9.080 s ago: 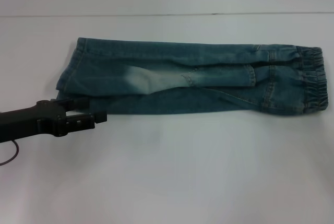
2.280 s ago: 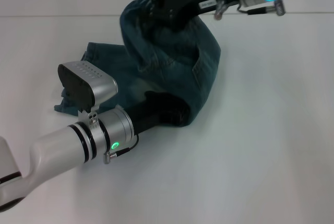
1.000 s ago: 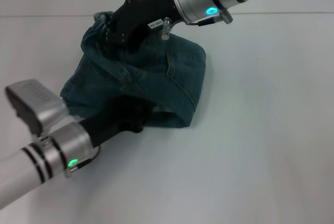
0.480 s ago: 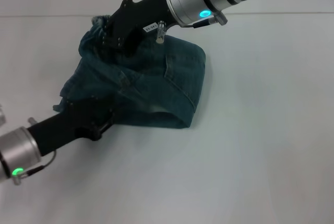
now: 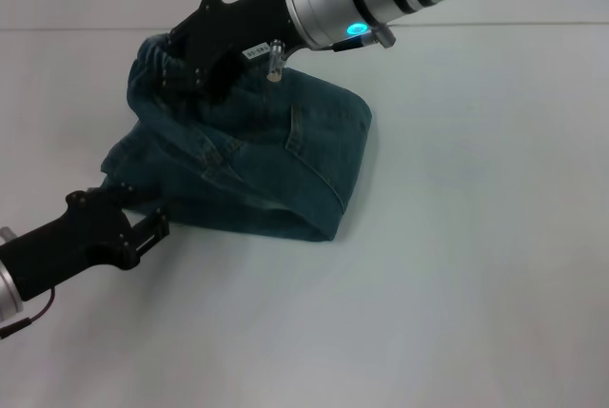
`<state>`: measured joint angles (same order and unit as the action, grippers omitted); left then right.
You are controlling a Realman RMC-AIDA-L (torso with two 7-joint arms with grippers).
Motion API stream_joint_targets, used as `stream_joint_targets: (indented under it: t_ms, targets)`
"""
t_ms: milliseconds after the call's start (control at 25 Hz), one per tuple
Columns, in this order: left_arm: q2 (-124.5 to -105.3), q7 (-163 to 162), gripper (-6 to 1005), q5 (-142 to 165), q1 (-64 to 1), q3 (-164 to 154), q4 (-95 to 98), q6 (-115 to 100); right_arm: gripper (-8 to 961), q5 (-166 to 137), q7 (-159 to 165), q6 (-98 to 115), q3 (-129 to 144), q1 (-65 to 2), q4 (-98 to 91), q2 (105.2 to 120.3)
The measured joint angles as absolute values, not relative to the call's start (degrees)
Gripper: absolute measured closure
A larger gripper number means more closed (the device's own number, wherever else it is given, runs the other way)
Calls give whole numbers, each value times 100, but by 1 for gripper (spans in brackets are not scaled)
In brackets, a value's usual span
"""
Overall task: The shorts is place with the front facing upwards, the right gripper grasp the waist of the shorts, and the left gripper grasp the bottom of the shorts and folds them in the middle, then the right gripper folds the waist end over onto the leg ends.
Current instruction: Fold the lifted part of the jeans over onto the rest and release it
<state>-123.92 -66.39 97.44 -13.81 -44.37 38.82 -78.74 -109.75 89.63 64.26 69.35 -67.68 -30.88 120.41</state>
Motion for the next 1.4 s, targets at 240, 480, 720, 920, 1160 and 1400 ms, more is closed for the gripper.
stream_joint_targets:
  t_ms: [240,480,720,920,1160,1400]
  targets:
    - [-12392,-6642,634,9896,-1360,-4340,3876,-7875,669,-10980,9103,6305,7097,-6804,-3023,12038]
    - [-12392,-6645,633,9920,-1336,-4330,3863,-7873,421,-10995,9108,6266,7167,-6778,-2960,12032]
    - [-12394,-6638,632,9923,-1303,-4289,3850,-7876,171,-10987,9035,6036,7564,-6801,-2947,12050]
    - [-12399,-6615,633,9923,-1288,-4289,3797,-7833,42,-10966,8901,5861,7829,-6821,-2944,12079]
    - [-12407,-6606,634,9923,-1275,-4272,3747,-7822,15,-10918,8643,5802,7979,-6834,-2945,12098]
    - [-12407,-6604,633,9923,-1306,-4233,3667,-7817,17,-10858,8525,5544,8649,-6869,-3016,12104]
